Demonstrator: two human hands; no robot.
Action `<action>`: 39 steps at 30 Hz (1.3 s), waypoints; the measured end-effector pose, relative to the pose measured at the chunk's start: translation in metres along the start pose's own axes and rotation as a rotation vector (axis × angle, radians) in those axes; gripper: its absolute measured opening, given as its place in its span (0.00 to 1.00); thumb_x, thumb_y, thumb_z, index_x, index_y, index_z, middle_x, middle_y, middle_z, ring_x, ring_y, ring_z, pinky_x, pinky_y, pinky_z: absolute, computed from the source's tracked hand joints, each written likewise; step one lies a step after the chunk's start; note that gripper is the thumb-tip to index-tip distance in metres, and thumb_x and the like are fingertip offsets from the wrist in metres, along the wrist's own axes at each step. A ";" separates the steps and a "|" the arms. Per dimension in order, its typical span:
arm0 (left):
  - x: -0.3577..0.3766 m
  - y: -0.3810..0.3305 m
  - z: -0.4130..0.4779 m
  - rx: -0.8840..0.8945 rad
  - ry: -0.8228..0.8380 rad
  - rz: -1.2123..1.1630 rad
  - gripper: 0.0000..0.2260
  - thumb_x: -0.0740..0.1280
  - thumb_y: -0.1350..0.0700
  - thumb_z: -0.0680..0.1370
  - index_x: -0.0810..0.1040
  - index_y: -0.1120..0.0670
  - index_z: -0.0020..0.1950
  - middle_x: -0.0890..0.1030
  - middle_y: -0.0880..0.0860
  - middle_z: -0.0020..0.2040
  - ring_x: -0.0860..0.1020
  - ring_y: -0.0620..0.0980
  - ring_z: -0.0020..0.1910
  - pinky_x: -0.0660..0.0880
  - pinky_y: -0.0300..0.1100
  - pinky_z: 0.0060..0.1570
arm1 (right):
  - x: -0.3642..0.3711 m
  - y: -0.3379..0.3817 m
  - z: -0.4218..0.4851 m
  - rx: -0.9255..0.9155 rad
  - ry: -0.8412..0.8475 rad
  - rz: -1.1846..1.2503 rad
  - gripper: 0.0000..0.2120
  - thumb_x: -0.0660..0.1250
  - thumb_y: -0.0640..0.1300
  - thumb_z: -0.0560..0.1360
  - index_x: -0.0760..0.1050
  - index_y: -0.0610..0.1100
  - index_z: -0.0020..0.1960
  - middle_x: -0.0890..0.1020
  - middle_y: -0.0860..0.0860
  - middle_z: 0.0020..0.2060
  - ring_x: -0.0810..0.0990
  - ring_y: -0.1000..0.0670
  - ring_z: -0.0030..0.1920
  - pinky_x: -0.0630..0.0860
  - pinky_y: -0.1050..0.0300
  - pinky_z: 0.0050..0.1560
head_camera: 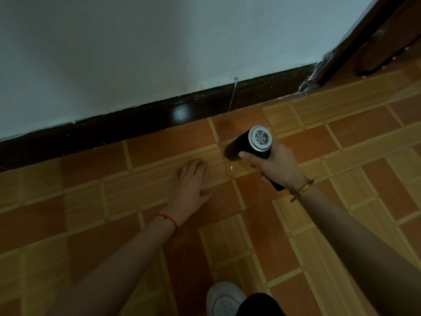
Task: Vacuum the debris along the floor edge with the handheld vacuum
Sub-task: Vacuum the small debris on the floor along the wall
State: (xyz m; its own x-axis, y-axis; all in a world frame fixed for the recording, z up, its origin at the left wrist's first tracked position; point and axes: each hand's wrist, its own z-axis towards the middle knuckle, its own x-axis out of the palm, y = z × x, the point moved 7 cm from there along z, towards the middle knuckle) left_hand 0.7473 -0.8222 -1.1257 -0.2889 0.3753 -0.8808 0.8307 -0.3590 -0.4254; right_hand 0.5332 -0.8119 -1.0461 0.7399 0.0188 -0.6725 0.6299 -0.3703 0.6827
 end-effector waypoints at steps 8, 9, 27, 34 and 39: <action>-0.002 -0.002 0.000 -0.018 0.022 0.020 0.38 0.74 0.46 0.72 0.62 0.52 0.78 0.62 0.51 0.77 0.60 0.52 0.76 0.56 0.53 0.76 | 0.010 0.007 -0.002 -0.007 0.065 0.032 0.25 0.72 0.57 0.71 0.73 0.46 0.62 0.83 0.51 0.37 0.78 0.56 0.23 0.77 0.62 0.24; -0.002 -0.002 0.000 -0.017 0.029 0.023 0.38 0.73 0.46 0.72 0.61 0.52 0.78 0.62 0.51 0.77 0.59 0.52 0.76 0.56 0.53 0.76 | 0.011 0.008 -0.002 -0.010 0.075 0.038 0.25 0.72 0.57 0.72 0.73 0.46 0.63 0.83 0.50 0.37 0.78 0.55 0.23 0.77 0.62 0.24; -0.001 -0.009 0.004 -0.036 0.099 0.076 0.40 0.73 0.44 0.72 0.57 0.52 0.79 0.62 0.52 0.75 0.59 0.54 0.76 0.53 0.62 0.75 | -0.033 -0.042 -0.010 0.069 -0.274 -0.071 0.31 0.69 0.64 0.69 0.74 0.41 0.61 0.85 0.44 0.47 0.84 0.42 0.44 0.80 0.55 0.42; -0.001 -0.009 0.003 -0.025 0.106 0.113 0.41 0.73 0.44 0.72 0.55 0.52 0.79 0.60 0.52 0.76 0.57 0.53 0.77 0.54 0.63 0.75 | -0.029 -0.039 0.006 0.088 -0.228 -0.039 0.32 0.68 0.66 0.68 0.74 0.43 0.60 0.85 0.46 0.46 0.82 0.46 0.39 0.80 0.55 0.42; 0.000 -0.008 0.002 -0.025 0.112 0.138 0.43 0.73 0.43 0.72 0.55 0.52 0.80 0.61 0.51 0.76 0.58 0.52 0.77 0.55 0.64 0.74 | -0.033 -0.034 0.015 0.065 -0.262 -0.067 0.30 0.69 0.65 0.69 0.75 0.43 0.60 0.86 0.46 0.45 0.84 0.48 0.38 0.82 0.51 0.42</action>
State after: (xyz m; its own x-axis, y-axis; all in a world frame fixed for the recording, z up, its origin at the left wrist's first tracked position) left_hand 0.7391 -0.8212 -1.1229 -0.1180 0.4174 -0.9010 0.8707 -0.3928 -0.2960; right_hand 0.4842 -0.8139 -1.0512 0.6057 -0.1924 -0.7721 0.6526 -0.4351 0.6204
